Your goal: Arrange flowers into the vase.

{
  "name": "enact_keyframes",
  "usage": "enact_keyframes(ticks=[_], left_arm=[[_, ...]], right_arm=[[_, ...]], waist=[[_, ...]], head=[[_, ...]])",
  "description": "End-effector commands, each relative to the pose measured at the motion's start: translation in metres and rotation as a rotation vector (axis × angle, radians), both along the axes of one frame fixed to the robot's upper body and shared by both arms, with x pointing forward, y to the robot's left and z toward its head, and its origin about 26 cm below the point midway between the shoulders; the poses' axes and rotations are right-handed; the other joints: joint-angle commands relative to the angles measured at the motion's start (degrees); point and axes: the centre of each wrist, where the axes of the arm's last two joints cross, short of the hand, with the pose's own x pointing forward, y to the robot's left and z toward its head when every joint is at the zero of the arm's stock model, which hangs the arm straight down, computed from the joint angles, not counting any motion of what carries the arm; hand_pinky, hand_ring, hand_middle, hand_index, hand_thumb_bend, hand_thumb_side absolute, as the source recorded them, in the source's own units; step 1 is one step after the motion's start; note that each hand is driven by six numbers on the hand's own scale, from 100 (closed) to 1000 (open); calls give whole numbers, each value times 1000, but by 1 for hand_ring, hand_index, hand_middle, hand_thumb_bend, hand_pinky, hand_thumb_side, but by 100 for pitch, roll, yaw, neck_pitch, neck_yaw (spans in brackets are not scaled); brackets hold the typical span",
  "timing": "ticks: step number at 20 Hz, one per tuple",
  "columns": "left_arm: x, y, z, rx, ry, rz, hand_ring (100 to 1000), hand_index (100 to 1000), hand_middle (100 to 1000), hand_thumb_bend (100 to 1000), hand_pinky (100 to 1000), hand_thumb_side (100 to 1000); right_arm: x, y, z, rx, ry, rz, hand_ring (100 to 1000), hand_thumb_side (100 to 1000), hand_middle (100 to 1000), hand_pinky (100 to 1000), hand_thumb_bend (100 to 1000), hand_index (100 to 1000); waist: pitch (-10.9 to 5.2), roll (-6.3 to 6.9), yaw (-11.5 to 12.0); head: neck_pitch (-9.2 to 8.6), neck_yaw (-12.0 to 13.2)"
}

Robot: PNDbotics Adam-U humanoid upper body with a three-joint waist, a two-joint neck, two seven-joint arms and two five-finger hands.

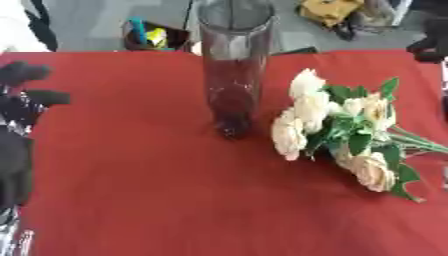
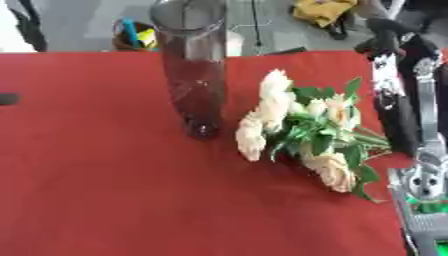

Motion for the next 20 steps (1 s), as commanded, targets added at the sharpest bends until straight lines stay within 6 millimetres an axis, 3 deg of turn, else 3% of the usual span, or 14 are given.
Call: enact_keyframes(ticks=[1, 10, 20], left_arm=[[-3, -2, 5, 2, -19, -9, 623, 853, 737, 119, 727, 1000], [-3, -2, 4, 9, -14, -13, 624, 853, 738, 119, 726, 1000], [-4, -2, 2, 12, -5, -19, 625, 853, 738, 119, 724, 1000]], right_arm=[[-4, -6, 10, -25, -22, -21, 873, 1000, 580, 715, 100, 823], [-7, -22, 29, -212, 66, -106, 894, 1000, 626, 733, 134, 859], [-4, -45, 43, -466, 226, -205, 910, 1000, 682, 755, 211, 931]], waist=[[-142, -7, 15], [-200, -10, 1], [-342, 23, -49]], head=[[124, 16], [208, -10], [106, -146]])
